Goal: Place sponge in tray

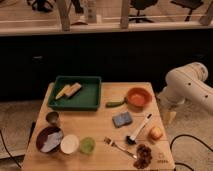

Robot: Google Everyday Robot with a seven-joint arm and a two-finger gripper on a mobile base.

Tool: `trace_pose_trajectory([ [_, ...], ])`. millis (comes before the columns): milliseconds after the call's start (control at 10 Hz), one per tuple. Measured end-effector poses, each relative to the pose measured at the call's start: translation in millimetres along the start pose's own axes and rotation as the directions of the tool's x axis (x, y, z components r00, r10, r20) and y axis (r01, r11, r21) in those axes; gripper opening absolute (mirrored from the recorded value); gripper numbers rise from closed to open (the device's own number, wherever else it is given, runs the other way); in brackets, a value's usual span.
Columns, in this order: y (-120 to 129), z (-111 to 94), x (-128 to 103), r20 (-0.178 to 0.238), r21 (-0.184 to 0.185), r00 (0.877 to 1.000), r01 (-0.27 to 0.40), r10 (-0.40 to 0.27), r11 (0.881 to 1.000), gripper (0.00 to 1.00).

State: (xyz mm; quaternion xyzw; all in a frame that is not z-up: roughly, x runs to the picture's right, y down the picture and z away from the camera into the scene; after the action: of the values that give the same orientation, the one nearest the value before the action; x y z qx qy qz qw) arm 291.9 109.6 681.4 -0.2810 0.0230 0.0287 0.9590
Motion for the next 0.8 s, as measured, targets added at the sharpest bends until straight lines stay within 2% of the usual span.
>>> trace_pose_trajectory([
  [600,0.0,0.0,0.0,0.000,0.000,1.000,0.000,0.000,1.000,0.80],
  [800,2.1,4.8,-2.7,-0.013,0.001,1.000,0.017,-0.017,1.000,0.80],
])
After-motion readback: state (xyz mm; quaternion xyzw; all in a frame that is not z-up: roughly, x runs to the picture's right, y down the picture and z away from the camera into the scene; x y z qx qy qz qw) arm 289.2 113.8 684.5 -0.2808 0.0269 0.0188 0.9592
